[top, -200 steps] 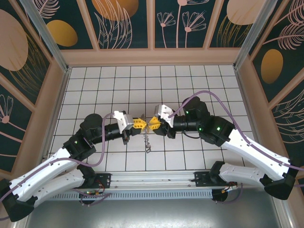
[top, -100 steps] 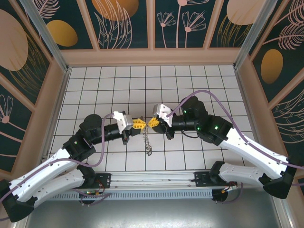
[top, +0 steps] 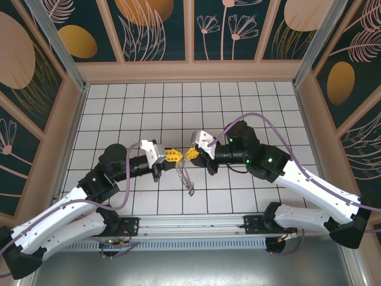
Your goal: Put the keys on the keyring
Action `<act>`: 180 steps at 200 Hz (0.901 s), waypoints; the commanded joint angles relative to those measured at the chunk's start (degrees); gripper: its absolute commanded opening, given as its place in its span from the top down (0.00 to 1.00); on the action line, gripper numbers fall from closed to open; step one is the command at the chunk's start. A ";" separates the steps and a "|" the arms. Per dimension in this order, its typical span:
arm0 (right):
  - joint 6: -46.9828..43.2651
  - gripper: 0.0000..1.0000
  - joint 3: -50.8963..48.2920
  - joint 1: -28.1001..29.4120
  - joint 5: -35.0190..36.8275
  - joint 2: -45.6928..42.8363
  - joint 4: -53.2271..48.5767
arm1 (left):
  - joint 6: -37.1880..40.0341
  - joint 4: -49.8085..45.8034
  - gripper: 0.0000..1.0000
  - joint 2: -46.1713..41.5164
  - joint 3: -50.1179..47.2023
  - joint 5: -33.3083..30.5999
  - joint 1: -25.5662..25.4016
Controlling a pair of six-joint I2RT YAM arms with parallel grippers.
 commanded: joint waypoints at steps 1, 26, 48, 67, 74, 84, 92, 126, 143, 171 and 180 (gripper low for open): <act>0.71 1.00 -0.87 -0.16 1.09 -0.04 -2.77 | -0.44 5.39 1.00 -1.40 0.57 -0.29 0.09; 0.81 1.00 -1.35 -0.11 1.20 -0.22 -3.00 | -0.34 5.31 1.00 -1.47 0.75 -0.39 0.11; 0.79 1.00 -1.74 -0.16 1.00 -0.51 -3.04 | -0.25 5.15 1.00 -1.57 0.89 -0.56 0.12; 0.87 1.00 -2.00 -0.13 1.00 -0.68 -3.21 | -0.18 5.06 1.00 -1.69 1.01 -0.72 0.05; 0.87 1.00 -2.21 -0.23 1.17 -0.75 -3.19 | -0.08 5.03 1.00 -1.70 1.15 -0.76 0.09; 0.89 1.00 -2.26 -0.23 1.54 -0.86 -3.25 | -0.10 4.95 1.00 -1.67 1.14 -0.58 0.11; 0.99 1.00 -2.21 -0.24 1.85 -0.75 -3.47 | -0.07 5.04 1.00 -1.62 1.17 -0.40 0.06; 1.11 0.97 -2.30 -0.25 1.72 -2.48 -2.73 | 0.09 5.11 1.00 -1.74 1.13 -0.13 0.05; 1.28 0.82 -3.41 -0.24 0.14 -5.41 -0.35 | 0.10 5.22 1.00 -1.78 1.01 0.76 0.08; 1.96 0.66 -4.83 -0.34 -3.18 -8.41 2.89 | -0.76 6.54 1.00 -1.72 0.66 3.14 0.09; 2.04 0.63 -4.99 -0.42 -4.37 -8.27 3.38 | -1.08 7.05 1.00 -1.76 0.56 3.75 0.08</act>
